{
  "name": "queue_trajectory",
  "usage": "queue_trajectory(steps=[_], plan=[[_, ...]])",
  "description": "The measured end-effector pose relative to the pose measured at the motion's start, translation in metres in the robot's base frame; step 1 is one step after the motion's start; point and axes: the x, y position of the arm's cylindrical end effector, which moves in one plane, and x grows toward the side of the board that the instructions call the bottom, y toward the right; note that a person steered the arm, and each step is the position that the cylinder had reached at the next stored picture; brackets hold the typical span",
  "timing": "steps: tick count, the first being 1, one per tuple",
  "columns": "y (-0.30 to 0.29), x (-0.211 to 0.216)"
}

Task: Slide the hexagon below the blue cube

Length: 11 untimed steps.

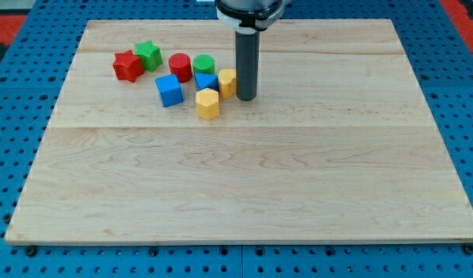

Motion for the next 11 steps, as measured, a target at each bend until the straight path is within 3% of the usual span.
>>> queue_trajectory(steps=[3,4,5,8,10,11], plan=[[-0.006,-0.013],[0.009,0.039],[-0.016,0.049],[-0.025,0.021],[-0.118,0.021],[-0.125,0.045]])
